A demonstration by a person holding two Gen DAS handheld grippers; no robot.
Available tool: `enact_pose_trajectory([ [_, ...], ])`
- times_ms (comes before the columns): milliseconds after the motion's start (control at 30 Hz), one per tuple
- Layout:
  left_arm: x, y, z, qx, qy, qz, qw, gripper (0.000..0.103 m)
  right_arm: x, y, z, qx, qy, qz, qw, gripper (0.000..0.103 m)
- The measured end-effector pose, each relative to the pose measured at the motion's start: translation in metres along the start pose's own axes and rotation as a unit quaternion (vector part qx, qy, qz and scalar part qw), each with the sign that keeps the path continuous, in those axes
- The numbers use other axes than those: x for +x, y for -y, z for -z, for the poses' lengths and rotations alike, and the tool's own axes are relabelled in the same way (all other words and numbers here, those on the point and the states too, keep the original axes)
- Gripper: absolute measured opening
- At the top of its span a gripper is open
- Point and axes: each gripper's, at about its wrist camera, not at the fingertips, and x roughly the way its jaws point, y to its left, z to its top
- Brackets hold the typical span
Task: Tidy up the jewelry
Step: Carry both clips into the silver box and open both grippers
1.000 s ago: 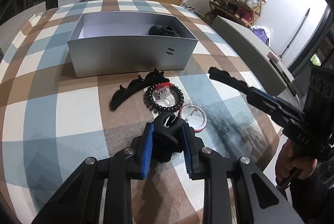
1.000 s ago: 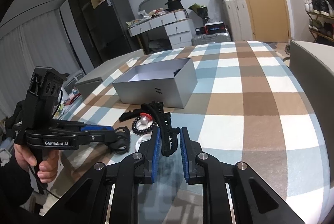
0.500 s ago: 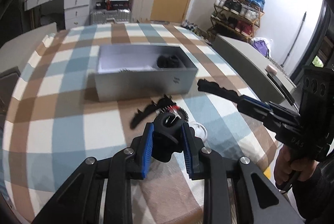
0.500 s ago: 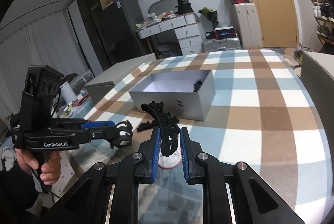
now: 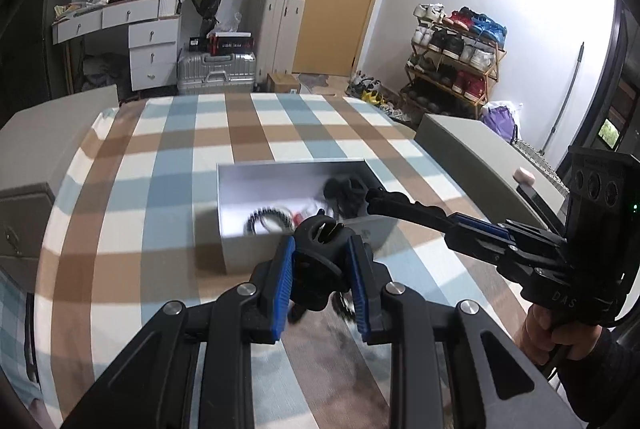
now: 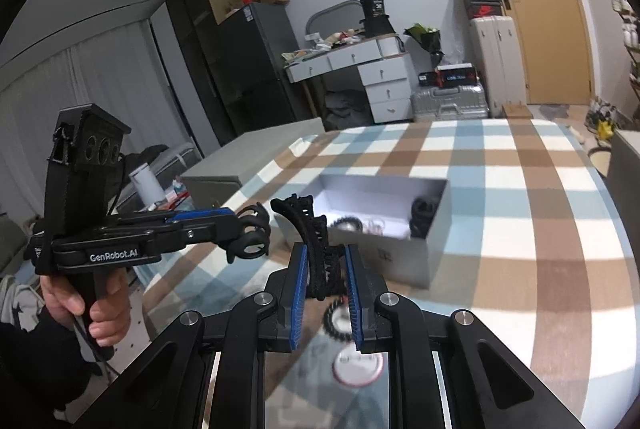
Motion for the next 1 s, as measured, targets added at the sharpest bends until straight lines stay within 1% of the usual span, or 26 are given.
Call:
enact_pose_trajectory([
  [233, 0.015, -0.008, -0.018, 0.009, 0.003, 0.009, 0.9999, 0.021, 0.018, 0.01, -0.023, 0.005, 0.007, -0.012, 1.0, 0.018],
  [500, 0.037, -0.014, -0.032, 0.01, -0.009, 0.021, 0.9997, 0.021, 0.04, 0.022, -0.04, 0.002, 0.002, -0.012, 1.0, 0.018],
  [733, 0.061, -0.02, -0.039, 0.004, -0.029, 0.037, 0.9989, 0.021, 0.061, 0.036, -0.043, 0.005, -0.01, -0.008, 1.0, 0.018],
  [1000, 0.08, -0.025, -0.038, 0.0, -0.046, 0.041, 0.9981, 0.021, 0.077, 0.054, -0.039, 0.023, -0.023, -0.007, 0.999, 0.018],
])
